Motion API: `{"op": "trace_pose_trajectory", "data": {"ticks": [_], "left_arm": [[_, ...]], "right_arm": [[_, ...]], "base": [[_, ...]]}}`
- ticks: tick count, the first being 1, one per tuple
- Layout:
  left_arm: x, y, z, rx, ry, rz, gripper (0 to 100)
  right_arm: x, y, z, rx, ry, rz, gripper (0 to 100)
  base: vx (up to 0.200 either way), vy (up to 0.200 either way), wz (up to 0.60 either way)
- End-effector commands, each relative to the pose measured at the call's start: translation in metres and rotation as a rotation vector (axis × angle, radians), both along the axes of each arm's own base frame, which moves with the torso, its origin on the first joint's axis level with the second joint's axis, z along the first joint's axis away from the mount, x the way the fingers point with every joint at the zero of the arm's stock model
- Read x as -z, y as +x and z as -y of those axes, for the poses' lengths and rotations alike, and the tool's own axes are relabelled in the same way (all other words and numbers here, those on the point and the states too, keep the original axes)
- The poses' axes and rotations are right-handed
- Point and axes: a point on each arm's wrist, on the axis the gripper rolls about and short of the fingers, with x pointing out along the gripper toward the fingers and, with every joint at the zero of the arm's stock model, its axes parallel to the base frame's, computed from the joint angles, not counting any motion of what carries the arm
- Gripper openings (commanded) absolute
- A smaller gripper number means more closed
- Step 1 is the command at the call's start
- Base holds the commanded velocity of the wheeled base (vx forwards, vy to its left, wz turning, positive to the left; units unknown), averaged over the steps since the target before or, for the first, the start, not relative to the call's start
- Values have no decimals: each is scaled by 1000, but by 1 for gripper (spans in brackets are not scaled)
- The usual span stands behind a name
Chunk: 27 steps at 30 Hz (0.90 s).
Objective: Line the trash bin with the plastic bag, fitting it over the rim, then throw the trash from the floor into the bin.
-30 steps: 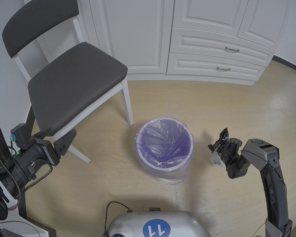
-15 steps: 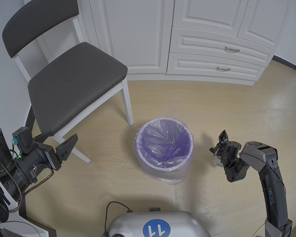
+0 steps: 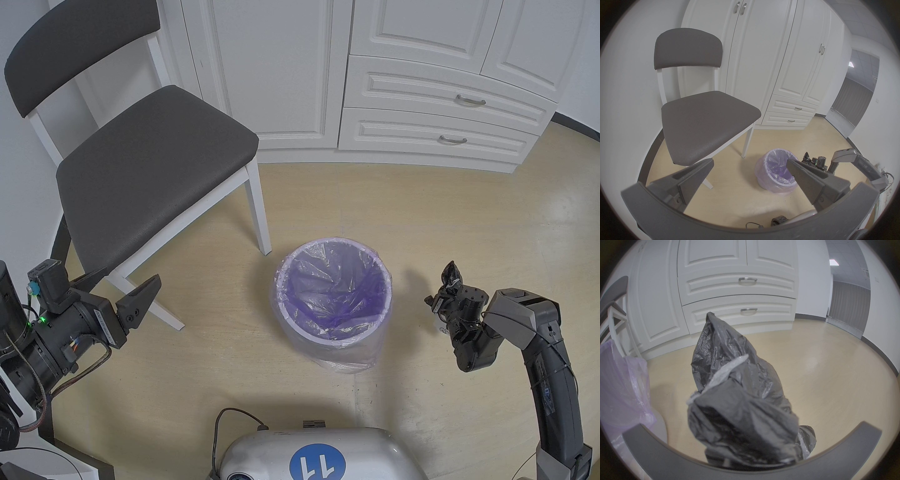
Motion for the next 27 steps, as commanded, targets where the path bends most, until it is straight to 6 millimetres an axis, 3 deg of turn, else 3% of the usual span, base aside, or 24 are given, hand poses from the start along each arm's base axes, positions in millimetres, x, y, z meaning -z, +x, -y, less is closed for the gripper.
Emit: {"op": "trace_pose_trajectory", "data": {"ticks": [1, 7, 10, 12, 18, 21, 22, 27], "left_arm": [[-1, 0, 0, 0, -2, 3, 100], [-1, -1, 0, 1, -3, 6, 100], [-2, -2, -1, 1, -4, 12, 100], [-2, -1, 0, 1, -3, 10, 100], [-1, 0, 0, 0, 2, 6, 100], [0, 1, 0, -1, 5, 3, 100], [0, 1, 0, -3, 18, 7, 100], [-4, -2, -1, -5, 28, 31, 100]], "right_arm": [[3, -2, -2, 12, -5, 21, 0], [2, -3, -2, 17, -3, 40, 0], [-1, -18, -1, -7, -38, 19, 0], [-33, -37, -8, -98, -112, 0, 0], [-92, -90, -31, -246, -171, -39, 0], [-102, -96, -34, -255, -180, -32, 0], [-119, -105, -38, -269, -190, -8, 0], [-159, -126, -47, -296, -194, 68, 0]], "base": [[0, 0, 0], [0, 0, 0], [0, 0, 0], [0, 0, 0], [0, 0, 0], [0, 0, 0], [0, 0, 0], [0, 0, 0]]}}
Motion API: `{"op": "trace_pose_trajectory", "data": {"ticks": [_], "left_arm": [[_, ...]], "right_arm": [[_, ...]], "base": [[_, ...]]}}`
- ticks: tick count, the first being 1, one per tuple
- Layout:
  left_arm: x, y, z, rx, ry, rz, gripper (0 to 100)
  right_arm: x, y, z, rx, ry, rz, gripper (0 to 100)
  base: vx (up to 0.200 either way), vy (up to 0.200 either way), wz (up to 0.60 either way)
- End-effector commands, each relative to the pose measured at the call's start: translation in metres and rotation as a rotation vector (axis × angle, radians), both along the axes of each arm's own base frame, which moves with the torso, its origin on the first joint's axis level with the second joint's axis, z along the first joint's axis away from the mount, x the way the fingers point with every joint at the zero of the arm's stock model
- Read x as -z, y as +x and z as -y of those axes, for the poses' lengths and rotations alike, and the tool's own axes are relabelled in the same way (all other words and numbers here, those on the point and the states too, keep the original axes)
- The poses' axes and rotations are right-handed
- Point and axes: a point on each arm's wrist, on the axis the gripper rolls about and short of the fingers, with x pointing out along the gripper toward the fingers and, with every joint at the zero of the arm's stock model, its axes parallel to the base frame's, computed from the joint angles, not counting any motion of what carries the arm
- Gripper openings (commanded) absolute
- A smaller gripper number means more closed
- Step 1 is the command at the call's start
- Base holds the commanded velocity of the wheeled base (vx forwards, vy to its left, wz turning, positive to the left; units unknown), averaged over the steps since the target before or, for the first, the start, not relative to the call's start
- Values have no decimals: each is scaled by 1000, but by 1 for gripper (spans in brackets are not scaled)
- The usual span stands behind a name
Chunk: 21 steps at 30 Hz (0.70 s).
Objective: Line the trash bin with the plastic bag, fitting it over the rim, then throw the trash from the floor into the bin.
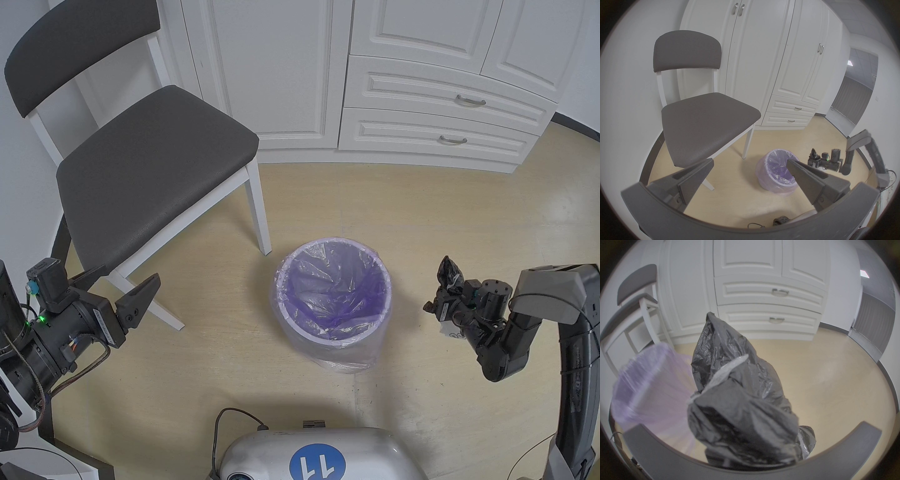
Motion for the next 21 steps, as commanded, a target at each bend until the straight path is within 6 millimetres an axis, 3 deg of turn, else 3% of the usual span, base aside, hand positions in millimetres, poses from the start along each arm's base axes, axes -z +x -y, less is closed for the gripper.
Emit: {"op": "trace_pose_trajectory", "data": {"ticks": [1, 4, 13, 21], "left_arm": [[-2, -2, -1, -3, 12, 18, 100], [-4, -3, -1, -3, 9, 29, 100], [-5, -2, -5, -27, 90, 146, 100], [-7, 0, -13, -83, 160, 242, 100]], "right_arm": [[-76, -36, -17, -80, -1, 147, 0], [-100, -50, -22, -100, -2, 200, 0], [-145, -83, -41, -165, 9, 316, 0], [-157, -96, -60, -203, 29, 341, 0]], "base": [[0, 0, 0], [0, 0, 0], [0, 0, 0], [0, 0, 0]]}}
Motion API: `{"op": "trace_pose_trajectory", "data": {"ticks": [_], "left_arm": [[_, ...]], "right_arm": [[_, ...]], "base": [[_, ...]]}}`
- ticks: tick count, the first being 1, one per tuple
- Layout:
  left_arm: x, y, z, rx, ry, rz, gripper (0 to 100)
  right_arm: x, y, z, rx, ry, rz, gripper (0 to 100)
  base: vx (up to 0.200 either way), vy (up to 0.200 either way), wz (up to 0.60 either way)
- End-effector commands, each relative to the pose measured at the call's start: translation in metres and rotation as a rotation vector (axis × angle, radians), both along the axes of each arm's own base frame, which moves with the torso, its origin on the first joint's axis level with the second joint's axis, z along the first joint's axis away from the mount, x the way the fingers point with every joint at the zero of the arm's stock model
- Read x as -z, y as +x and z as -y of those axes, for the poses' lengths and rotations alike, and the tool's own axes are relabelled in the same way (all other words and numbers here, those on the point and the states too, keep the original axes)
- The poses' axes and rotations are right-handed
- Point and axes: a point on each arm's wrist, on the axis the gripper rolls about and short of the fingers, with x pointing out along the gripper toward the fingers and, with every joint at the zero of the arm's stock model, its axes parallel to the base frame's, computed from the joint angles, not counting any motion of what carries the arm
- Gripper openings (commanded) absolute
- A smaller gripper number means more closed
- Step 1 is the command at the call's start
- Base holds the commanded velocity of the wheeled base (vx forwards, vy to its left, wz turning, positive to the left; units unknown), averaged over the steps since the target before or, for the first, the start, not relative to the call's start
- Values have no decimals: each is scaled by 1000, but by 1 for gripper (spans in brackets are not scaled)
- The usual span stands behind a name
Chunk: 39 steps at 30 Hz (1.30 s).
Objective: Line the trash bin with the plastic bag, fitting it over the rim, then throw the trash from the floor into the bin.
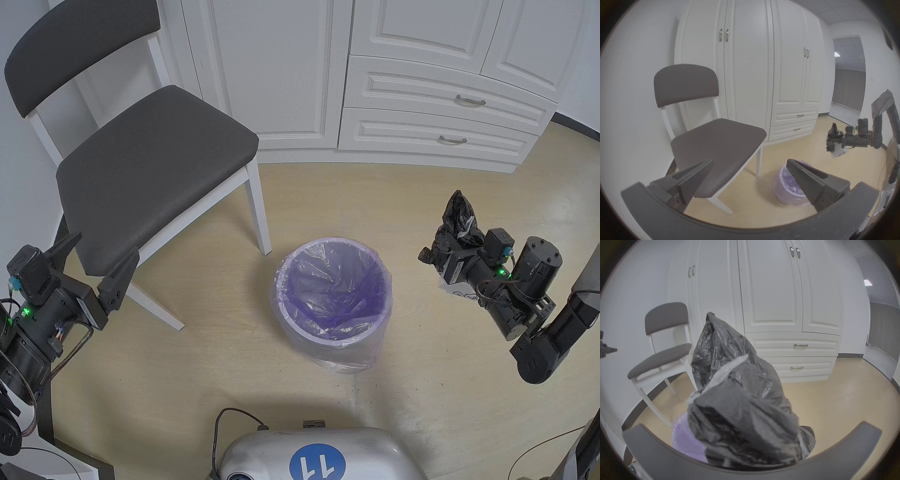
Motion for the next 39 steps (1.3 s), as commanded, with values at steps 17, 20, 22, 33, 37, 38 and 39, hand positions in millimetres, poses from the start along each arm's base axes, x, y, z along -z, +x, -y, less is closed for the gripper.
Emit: {"op": "trace_pose_trajectory", "data": {"ticks": [17, 20, 22, 33, 37, 38, 39], "left_arm": [[12, 31, -12, -137, 73, 153, 100], [14, 32, -11, -135, 76, 144, 100], [14, 32, -11, -135, 76, 144, 100], [15, 32, -11, -133, 78, 139, 100], [15, 32, -11, -132, 78, 137, 100], [15, 32, -10, -130, 78, 137, 100], [15, 32, -10, -129, 78, 137, 100]], "right_arm": [[-23, -18, -65, -200, 225, 48, 0], [-23, -18, -77, -241, 288, 47, 0], [-23, -17, -81, -255, 310, 43, 0], [-8, -11, -105, -331, 450, -28, 0], [-10, -11, -107, -342, 478, -29, 0], [-12, -11, -107, -343, 478, -20, 0], [-15, -10, -108, -345, 478, -9, 0]], "base": [[0, 0, 0], [0, 0, 0], [0, 0, 0], [0, 0, 0], [0, 0, 0], [0, 0, 0], [0, 0, 0]]}}
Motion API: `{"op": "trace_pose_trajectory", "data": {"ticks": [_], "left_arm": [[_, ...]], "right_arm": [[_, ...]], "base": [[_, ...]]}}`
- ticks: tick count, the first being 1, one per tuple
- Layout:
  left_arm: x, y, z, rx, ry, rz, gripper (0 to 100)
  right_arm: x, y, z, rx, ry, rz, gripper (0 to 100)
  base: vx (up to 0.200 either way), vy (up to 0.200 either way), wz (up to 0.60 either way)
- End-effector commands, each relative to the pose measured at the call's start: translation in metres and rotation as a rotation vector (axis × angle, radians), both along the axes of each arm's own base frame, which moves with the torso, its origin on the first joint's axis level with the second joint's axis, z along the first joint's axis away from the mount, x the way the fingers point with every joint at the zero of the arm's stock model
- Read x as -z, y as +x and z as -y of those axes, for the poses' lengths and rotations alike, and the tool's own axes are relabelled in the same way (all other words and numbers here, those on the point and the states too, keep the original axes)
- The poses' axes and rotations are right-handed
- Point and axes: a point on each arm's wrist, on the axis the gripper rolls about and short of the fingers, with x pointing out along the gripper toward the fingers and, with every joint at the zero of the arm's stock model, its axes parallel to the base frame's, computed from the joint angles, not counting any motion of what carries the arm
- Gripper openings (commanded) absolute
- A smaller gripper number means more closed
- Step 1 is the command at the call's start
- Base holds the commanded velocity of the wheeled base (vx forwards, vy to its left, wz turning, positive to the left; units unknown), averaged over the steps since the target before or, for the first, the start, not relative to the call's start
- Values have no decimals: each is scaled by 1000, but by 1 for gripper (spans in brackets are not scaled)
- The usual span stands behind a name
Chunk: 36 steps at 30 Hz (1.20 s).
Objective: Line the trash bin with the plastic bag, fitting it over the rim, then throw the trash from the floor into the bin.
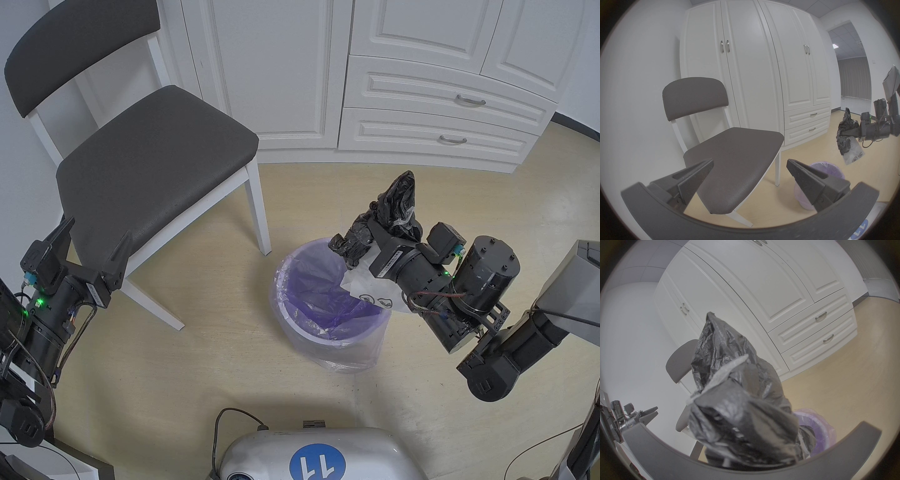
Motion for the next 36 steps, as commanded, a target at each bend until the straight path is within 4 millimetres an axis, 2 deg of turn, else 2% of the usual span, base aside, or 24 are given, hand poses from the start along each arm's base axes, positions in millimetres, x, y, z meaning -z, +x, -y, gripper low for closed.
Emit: {"op": "trace_pose_trajectory", "data": {"ticks": [1, 5, 8, 13, 23, 29, 32, 33, 36], "left_arm": [[1, 0, 1, 4, 1, -4, 100], [5, 1, 1, 6, 6, -23, 100], [5, 2, 2, 7, 6, -23, 100], [5, 2, 2, 8, 8, -25, 100], [13, 11, 5, 4, 35, -60, 100], [14, 11, 5, 4, 37, -62, 100], [12, 10, 4, 2, 35, -55, 100], [12, 10, 4, 2, 35, -55, 100], [12, 10, 4, 4, 36, -56, 100]], "right_arm": [[-5, 4, -5, -9, 14, 38, 0], [-8, 10, -10, -36, -13, 27, 0], [-15, 22, -12, -58, -95, -10, 0], [-16, 26, -4, -37, -226, -94, 0], [-6, 37, -1, -123, -116, -139, 0], [14, 58, 3, -116, -83, -155, 0], [32, 66, -3, -128, -45, -148, 0], [32, 66, -3, -128, -45, -148, 0], [55, 74, -14, -140, -29, -129, 0]], "base": [[0, 0, 0], [0, 0, 0], [0, 0, 0], [0, 0, 0], [0, 0, 0], [0, 0, 0], [0, 0, 0], [0, 0, 0], [0, 0, 0]]}}
